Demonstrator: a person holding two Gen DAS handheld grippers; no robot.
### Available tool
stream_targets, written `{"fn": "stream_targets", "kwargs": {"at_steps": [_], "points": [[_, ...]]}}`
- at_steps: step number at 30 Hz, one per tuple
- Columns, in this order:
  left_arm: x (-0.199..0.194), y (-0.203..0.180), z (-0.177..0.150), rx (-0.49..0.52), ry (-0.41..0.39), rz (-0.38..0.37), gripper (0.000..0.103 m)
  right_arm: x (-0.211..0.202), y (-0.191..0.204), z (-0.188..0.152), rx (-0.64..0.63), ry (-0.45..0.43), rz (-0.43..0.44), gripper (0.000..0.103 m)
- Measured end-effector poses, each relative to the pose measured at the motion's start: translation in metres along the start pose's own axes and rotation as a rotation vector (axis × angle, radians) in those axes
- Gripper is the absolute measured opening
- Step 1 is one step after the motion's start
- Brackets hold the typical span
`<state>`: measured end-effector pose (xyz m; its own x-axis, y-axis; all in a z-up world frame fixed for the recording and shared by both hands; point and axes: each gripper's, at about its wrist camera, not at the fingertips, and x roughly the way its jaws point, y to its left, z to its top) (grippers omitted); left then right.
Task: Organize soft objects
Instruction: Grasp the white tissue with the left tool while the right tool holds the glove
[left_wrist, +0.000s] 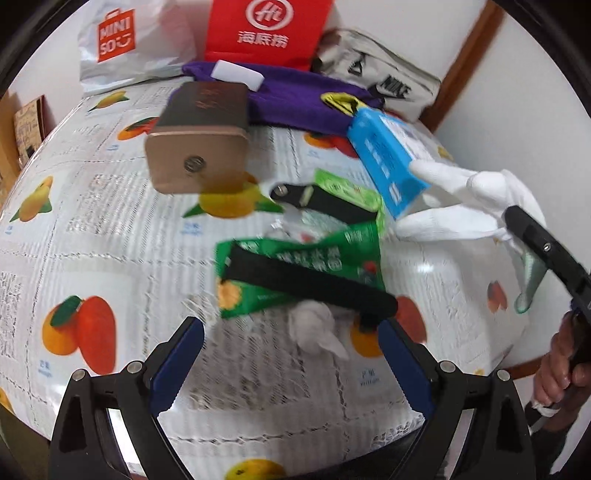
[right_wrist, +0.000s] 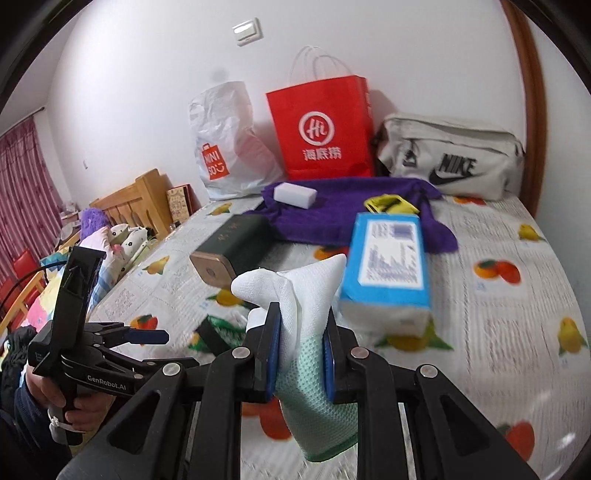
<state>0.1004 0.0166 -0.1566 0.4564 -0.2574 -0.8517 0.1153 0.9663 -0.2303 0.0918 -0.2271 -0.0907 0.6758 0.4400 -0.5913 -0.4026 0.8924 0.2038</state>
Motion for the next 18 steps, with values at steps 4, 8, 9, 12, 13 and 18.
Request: {"fn": "stream_targets", "kwargs": {"at_steps": [4,8,9,12,13,18], "points": [[0.01,-0.008,-0.005,0.025,0.018,0.037,0.081,-0.004,-0.011,-0.015,0.025,0.012,-0.017,0.02],[0.016,-0.011,-0.004,0.03,0.016,0.046,0.076,-0.003,-0.025,-0.031,0.055,0.045,-0.036,0.02],[0.018,-0.013,-0.004,0.041,0.016,0.062,0.075,-0.002,-0.028,-0.035,0.062,0.054,-0.038,0.02],[0.022,-0.021,-0.004,0.086,-0.001,0.095,0.067,0.002,-0.037,-0.045,0.085,0.085,-0.044,0.02],[0.025,-0.024,-0.003,0.107,-0.006,0.114,0.064,0.002,-0.039,-0.048,0.09,0.09,-0.044,0.02],[0.026,-0.029,0.001,0.168,-0.02,0.158,0.025,0.008,-0.042,-0.053,0.11,0.113,-0.041,0.02]]}}
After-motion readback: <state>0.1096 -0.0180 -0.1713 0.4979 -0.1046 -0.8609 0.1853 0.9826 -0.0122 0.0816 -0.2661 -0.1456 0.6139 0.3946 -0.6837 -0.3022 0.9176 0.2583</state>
